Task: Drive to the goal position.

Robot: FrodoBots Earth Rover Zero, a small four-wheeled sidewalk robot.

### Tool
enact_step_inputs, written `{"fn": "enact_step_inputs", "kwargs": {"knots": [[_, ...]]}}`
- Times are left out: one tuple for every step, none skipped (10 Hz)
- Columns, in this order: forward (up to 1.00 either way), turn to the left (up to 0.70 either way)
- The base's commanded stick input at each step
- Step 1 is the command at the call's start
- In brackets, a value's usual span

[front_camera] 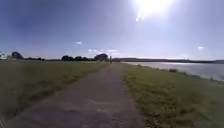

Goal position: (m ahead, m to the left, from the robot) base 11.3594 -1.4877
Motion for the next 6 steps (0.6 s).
{"fn": "enact_step_inputs", "kwargs": {"knots": [[0.7, 0.0], [0.7, 0.0], [0.7, 0.0], [0.7, 0.0], [0.7, 0.0], [0.7, 0.0]]}}
